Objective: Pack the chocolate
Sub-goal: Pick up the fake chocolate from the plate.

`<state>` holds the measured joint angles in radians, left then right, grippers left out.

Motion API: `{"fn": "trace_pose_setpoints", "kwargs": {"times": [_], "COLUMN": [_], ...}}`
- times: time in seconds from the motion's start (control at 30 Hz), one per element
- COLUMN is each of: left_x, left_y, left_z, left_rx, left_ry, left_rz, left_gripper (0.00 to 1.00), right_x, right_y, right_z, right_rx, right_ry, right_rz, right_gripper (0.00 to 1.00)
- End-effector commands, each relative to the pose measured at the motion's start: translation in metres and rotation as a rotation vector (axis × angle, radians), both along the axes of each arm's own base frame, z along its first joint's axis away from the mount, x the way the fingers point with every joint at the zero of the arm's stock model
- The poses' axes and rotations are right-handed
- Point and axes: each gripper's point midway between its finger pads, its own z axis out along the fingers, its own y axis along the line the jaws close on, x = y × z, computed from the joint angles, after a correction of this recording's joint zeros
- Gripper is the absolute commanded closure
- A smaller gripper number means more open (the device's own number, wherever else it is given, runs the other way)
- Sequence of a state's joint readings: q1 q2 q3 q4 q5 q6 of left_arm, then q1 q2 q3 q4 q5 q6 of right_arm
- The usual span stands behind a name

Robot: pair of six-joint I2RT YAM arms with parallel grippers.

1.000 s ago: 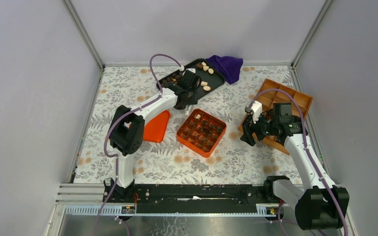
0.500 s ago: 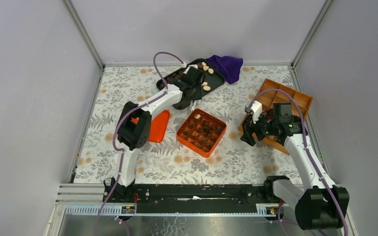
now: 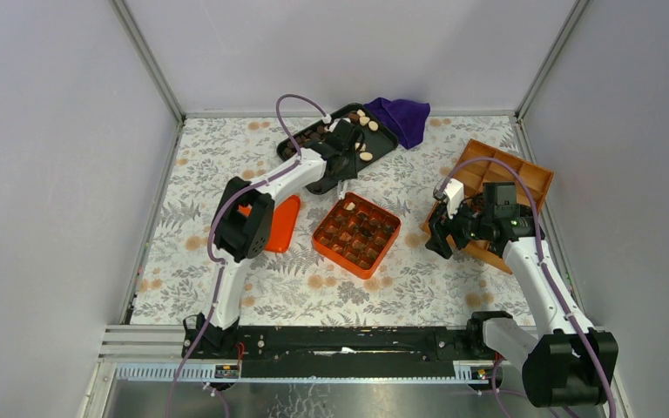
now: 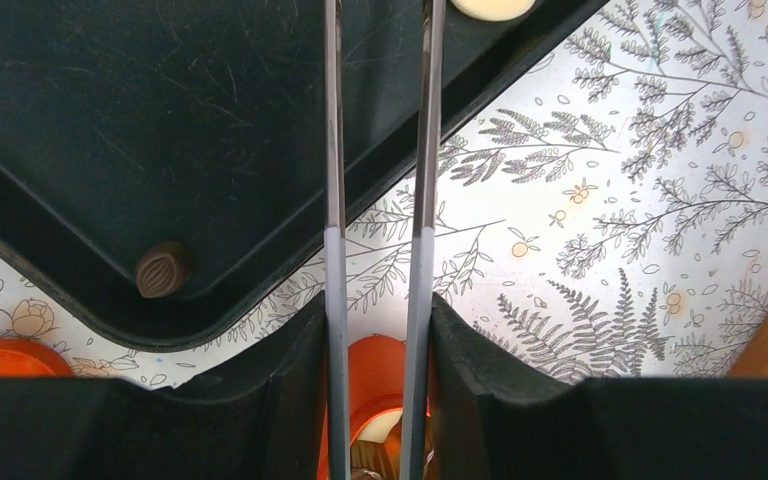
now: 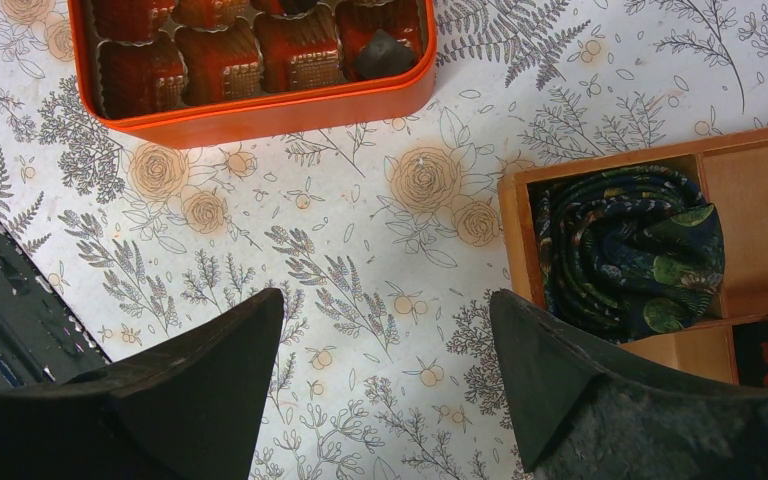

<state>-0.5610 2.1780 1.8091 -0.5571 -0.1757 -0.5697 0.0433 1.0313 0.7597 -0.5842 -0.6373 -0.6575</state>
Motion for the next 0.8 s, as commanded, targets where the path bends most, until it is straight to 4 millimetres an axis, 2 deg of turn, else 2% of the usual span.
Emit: {"fn": "trace_pose_setpoints", "kwargs": {"times": [0.0,0.17,0.3,0.6,0.77], "left_x": [0.018,0.019,0.020,0.018,0.020], "left_y": [0.004,0.002,0.002,0.004,0.003], "left_z": [0.018,0.024,0.027,0.004,0.000], "left_rx": [-0.016,-0.039,-0.057,-0.030,-0.021], "left_ry": [-0.051,-0.050,-0.050,0.018,0.024], "left_rz": [0.044,0.037,0.024,0.022,0.025], "left_gripper": [0.62,0.64,0.61,0.58,0.58], "right_x": [0.004,0.003,0.003,0.002,0.002], "right_y": [0.003,0.003,0.003,0.004,0.004], "right_z": [0.006,0.007,0.007,0.008,0.008], "right_rx": [0.000,0.001,0.003,0.005,0.007], "right_ry": [-0.040,-0.042,-0.042,-0.043,-0.043], "right_rz": [0.021,0.023,0.026,0.029,0.032], "right_gripper": [0.17,0.17,0.17,0.17,0.17]}}
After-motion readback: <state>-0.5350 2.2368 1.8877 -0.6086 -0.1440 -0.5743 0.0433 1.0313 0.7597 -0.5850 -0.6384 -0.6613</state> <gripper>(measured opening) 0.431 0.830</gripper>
